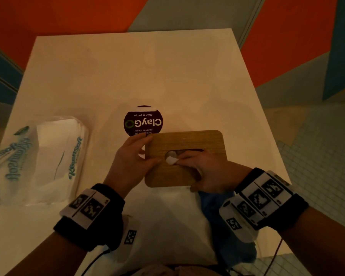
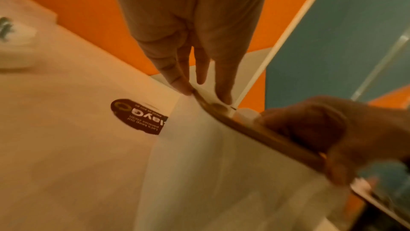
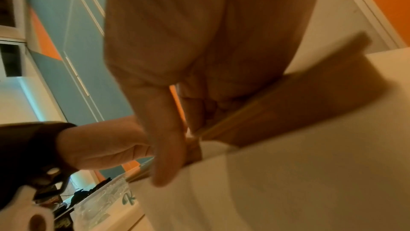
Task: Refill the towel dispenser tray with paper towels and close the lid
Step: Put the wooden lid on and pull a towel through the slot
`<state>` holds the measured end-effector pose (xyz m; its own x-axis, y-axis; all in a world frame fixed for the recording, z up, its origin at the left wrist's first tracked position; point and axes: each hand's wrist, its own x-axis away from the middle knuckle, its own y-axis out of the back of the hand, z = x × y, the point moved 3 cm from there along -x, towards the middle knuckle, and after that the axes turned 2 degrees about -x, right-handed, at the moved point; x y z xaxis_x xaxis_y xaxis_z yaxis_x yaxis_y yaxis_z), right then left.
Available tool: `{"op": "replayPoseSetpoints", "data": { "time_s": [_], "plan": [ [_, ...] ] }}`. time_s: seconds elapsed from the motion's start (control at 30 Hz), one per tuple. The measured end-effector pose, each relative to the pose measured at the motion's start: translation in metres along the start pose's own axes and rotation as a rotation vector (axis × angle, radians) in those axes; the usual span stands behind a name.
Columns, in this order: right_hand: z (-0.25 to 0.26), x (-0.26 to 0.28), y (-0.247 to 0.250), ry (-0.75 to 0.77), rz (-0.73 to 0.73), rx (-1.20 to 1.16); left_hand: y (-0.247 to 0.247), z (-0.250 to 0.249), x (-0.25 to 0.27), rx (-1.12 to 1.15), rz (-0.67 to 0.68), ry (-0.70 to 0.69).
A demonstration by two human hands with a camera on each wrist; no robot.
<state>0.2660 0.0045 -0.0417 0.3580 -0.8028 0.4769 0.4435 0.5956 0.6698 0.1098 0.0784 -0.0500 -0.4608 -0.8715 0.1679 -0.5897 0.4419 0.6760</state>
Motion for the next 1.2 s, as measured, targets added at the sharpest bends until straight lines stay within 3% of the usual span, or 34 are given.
{"op": "replayPoseSetpoints", "data": {
  "time_s": [0.13, 0.23, 0.33, 0.73, 1.03, 1.2],
  "plan": [
    [0.001, 0.003, 0.001, -0.003, 0.008, 0.138, -0.008, -0.011, 0.012, -0.273, 0.225, -0.152],
    [-0.001, 0.008, 0.006, 0.051, -0.027, 0.318, -0.008, -0.009, 0.011, -0.348, 0.355, -0.124],
    [-0.002, 0.009, 0.009, 0.145, -0.067, 0.351, -0.008, -0.006, 0.007, -0.401, 0.438, -0.148],
    [-0.011, -0.001, 0.001, 0.24, -0.12, 0.25, -0.008, -0.015, -0.007, -0.536, 0.505, -0.212],
    [-0.015, -0.004, -0.002, 0.225, -0.13, 0.186, -0.009, -0.013, -0.009, -0.442, 0.559, -0.176],
    [-0.011, -0.003, 0.007, 0.107, -0.103, 0.084, -0.006, -0.009, -0.002, -0.435, 0.507, -0.174]
  ]
}}
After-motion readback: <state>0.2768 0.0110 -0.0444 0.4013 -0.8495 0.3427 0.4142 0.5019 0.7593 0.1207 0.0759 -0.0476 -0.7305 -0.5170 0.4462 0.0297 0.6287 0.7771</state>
